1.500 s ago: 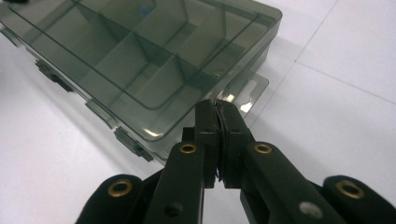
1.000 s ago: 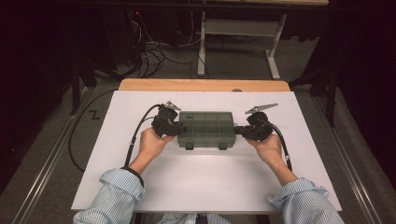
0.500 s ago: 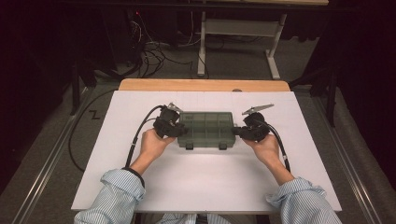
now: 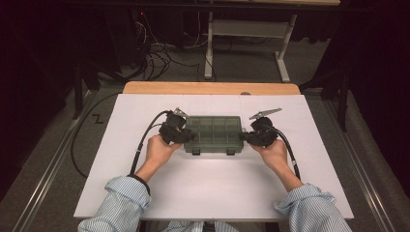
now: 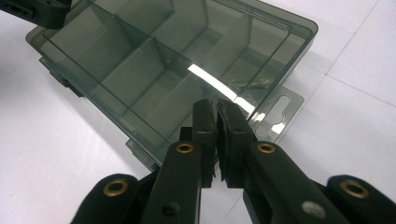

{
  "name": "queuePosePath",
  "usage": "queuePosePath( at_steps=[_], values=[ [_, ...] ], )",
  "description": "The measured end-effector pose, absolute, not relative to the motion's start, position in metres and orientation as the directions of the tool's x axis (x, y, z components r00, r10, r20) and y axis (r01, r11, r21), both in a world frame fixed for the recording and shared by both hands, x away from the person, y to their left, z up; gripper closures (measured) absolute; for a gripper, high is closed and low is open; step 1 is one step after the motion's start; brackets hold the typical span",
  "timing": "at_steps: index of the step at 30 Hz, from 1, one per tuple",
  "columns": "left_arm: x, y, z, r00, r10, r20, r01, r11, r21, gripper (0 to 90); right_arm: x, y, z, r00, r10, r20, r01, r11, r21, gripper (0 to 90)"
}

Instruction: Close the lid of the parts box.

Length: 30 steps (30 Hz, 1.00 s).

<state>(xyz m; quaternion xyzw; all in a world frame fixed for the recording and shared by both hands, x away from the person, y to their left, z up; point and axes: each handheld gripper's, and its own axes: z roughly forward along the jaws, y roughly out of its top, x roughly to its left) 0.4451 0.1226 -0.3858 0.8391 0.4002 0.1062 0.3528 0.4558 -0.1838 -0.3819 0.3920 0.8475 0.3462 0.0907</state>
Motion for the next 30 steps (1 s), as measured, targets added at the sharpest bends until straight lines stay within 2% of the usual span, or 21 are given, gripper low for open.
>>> queuePosePath(
  at_steps=[8,19,26,30],
  values=[
    [0.4441,0.1217,-0.3861,0.663,0.742,-0.100,0.588,-0.433,0.683,66.1,0.4566,-0.1813,-0.3830,-0.677,0.728,0.109,0.592,0.451,0.668,86.9],
    [0.4436,0.1231,-0.3826,0.653,0.750,-0.100,0.582,-0.413,0.701,51.7,0.4556,-0.1818,-0.3820,-0.680,0.725,0.109,0.585,0.447,0.677,75.0],
    [0.4426,0.1256,-0.3807,0.652,0.751,-0.106,0.583,-0.407,0.703,44.1,0.4561,-0.1831,-0.3814,-0.681,0.723,0.117,0.584,0.439,0.683,73.1],
    [0.4412,0.1271,-0.3788,0.646,0.758,-0.097,0.582,-0.406,0.704,42.7,0.4571,-0.1836,-0.3818,-0.682,0.720,0.128,0.585,0.433,0.686,72.2]
  ],
)
